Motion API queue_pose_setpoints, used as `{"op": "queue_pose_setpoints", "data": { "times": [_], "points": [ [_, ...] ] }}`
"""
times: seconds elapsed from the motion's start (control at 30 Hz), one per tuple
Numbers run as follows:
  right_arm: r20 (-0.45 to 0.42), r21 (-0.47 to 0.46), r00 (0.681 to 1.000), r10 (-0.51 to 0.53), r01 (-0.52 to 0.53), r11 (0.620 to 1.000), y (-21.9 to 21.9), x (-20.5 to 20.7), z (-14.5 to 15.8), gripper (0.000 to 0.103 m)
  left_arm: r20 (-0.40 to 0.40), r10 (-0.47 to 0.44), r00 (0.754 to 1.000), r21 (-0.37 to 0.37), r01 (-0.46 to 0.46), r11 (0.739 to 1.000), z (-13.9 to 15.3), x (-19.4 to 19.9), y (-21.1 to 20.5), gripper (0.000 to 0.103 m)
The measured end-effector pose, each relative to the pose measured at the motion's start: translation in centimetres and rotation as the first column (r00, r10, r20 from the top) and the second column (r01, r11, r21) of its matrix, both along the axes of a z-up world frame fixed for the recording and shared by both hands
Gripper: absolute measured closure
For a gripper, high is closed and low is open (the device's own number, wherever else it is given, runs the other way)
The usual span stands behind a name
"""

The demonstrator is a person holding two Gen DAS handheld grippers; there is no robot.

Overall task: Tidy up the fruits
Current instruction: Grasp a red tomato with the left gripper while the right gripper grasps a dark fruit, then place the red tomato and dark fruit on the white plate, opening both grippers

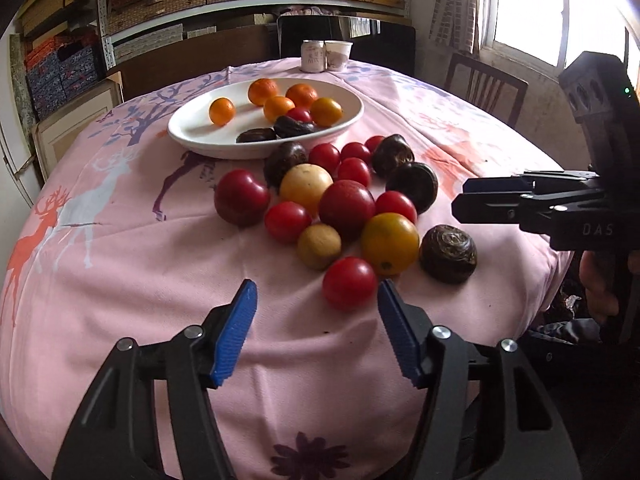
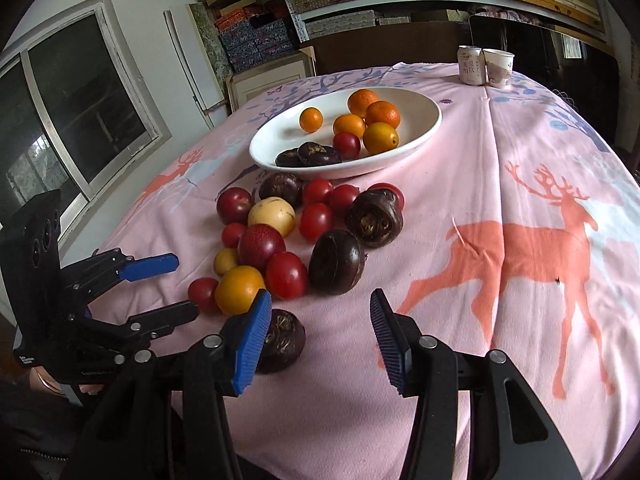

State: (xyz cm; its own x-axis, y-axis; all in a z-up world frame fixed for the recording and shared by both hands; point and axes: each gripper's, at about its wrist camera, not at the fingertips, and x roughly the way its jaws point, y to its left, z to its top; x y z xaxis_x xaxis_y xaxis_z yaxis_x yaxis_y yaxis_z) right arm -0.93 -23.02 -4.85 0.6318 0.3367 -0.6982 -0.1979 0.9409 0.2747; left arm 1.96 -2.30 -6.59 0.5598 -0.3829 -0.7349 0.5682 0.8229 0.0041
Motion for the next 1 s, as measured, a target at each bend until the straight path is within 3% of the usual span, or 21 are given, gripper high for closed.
{"op": "queue_pose_setpoints", "data": {
  "times": [0.17,0.53,0.67,0.83,1.0],
  "points": [
    [0.007,-0.023,1.000,0.003,-0.003,1.000,0.3,-0.5,0.1,0.051,-0.015,-0.020,1.000,-0.030,0.019,0.999,-0.8,0.3,-1.1,0.075],
    [0.007,-0.108,0.995,0.104,-0.103,0.989,3.6,-0.8,-1.2,0.052,0.009,0.022,1.000,-0.099,-0.021,0.995,1.4,-0.4,1.1,0.076],
    [0.027,-0.174,0.992,0.120,-0.113,0.978,4.7,-1.1,-1.6,0.062,0.011,0.026,1.000,-0.088,-0.025,0.996,1.5,-0.5,1.2,0.076],
    [0.070,-0.110,0.993,0.097,-0.089,0.990,2.8,-1.2,0.2,0.062,0.009,0.026,1.000,-0.103,-0.025,0.994,1.8,0.0,1.2,0.076],
    [0.088,-0.050,0.996,0.034,-0.030,0.998,0.4,1.4,2.6,0.062,0.040,0.035,0.999,-0.101,-0.031,0.994,3.2,2.1,0.6,0.076]
  ]
}}
